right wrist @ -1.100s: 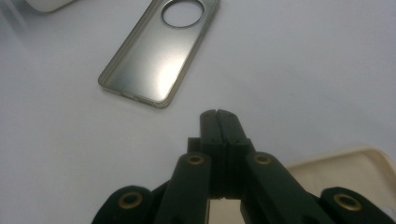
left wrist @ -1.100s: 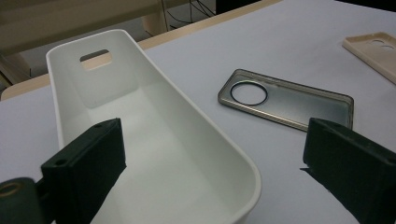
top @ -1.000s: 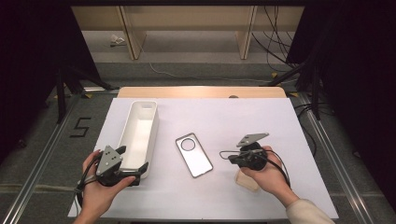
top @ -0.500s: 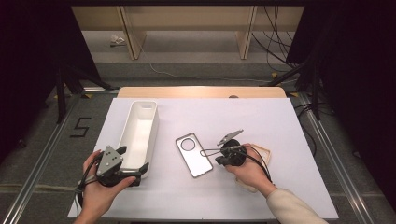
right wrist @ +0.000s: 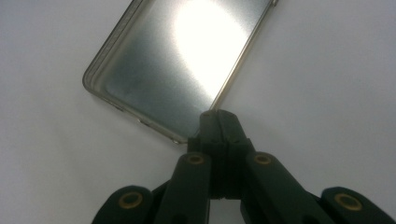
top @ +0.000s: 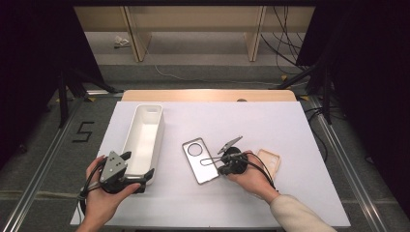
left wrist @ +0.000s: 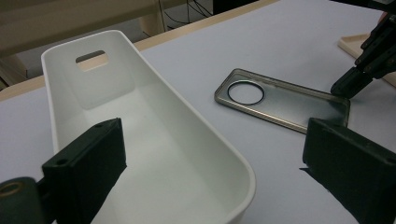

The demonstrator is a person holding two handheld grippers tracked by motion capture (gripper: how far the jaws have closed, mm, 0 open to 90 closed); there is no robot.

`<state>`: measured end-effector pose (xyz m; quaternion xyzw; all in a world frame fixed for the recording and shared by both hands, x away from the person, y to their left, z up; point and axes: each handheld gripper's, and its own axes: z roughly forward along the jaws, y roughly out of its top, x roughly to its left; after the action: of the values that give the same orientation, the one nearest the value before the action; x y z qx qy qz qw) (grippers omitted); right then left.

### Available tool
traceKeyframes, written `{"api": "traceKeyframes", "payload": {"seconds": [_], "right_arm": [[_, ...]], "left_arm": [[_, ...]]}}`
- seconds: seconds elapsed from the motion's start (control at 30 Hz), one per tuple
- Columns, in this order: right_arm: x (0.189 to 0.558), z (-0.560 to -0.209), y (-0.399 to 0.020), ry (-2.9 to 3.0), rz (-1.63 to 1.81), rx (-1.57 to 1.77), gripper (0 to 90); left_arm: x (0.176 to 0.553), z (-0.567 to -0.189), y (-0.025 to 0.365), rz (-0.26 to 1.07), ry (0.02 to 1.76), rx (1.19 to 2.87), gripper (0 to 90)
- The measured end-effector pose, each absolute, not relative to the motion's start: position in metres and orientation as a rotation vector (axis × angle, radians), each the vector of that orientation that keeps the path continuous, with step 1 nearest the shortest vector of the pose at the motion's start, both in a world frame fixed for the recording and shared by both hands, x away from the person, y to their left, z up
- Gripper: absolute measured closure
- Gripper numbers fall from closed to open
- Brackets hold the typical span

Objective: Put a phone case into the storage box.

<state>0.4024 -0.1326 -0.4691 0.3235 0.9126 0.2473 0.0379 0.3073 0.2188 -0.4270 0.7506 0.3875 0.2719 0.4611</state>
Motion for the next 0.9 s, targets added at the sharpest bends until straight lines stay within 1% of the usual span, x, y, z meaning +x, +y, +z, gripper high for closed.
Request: {"api": "traceKeyframes", "payload": {"seconds": [0.47,0.9], "right_arm": [[0.388,-0.469,-0.112,2.864,0.784,0.904,90.0],[0.388,-0.463,-0.116,2.842,0.857,0.891,88.7]], "left_arm": [[0.307,-0.427,0.219,0.669,0.950,1.847,5.5],[0.307,-0.427,0.219,0.668,0.948,1.848,5.5]]}}
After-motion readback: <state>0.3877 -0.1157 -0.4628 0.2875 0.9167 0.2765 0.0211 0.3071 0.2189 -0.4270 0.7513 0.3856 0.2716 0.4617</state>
